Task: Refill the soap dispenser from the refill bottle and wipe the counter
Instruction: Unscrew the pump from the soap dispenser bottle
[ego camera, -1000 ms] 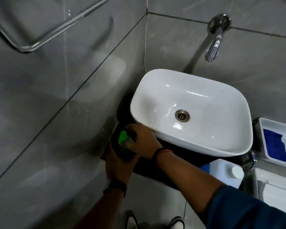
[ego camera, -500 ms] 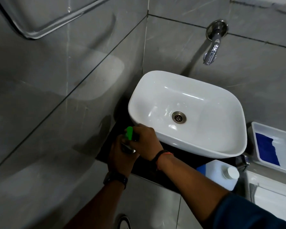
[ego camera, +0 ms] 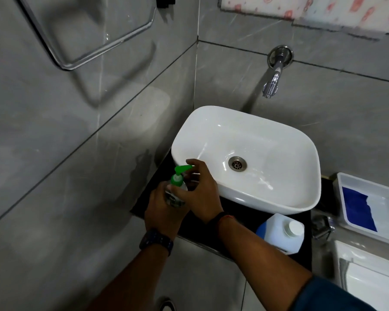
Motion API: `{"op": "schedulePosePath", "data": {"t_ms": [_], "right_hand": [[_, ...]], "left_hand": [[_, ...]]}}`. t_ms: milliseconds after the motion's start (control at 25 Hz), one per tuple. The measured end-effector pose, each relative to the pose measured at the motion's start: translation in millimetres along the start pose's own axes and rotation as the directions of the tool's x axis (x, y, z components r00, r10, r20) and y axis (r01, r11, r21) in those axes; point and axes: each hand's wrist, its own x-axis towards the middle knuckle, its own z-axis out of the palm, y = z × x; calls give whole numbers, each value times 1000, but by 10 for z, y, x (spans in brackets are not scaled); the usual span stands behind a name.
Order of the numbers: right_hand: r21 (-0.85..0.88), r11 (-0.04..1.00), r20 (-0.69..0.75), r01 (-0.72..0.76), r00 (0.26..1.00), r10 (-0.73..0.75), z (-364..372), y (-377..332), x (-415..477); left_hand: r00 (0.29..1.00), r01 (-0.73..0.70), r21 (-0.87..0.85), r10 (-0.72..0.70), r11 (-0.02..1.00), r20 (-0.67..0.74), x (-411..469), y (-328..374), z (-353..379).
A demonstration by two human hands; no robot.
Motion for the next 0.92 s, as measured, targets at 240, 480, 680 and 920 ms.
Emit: {"op": "schedulePosePath", "data": {"t_ms": [240, 480, 680, 920], "right_hand": [[60, 998, -7, -11, 1000, 11, -55, -23, -91], [31, 1000, -10, 0, 1000, 0, -80, -70, -107], [6, 1000, -32, -7, 999, 7, -81, -101, -56], [-17, 1000, -62, -5, 998, 4, -21, -93, -19]], "left_hand": [[1000, 13, -31, -13, 999, -4, -71, 19, -5], [998, -51, -30, 50, 998, -39, -141, 62, 25], [998, -29, -81, 25, 996, -51, -45, 74, -15], [997, -40, -66, 35, 997, -67, -5, 49, -12]]}}
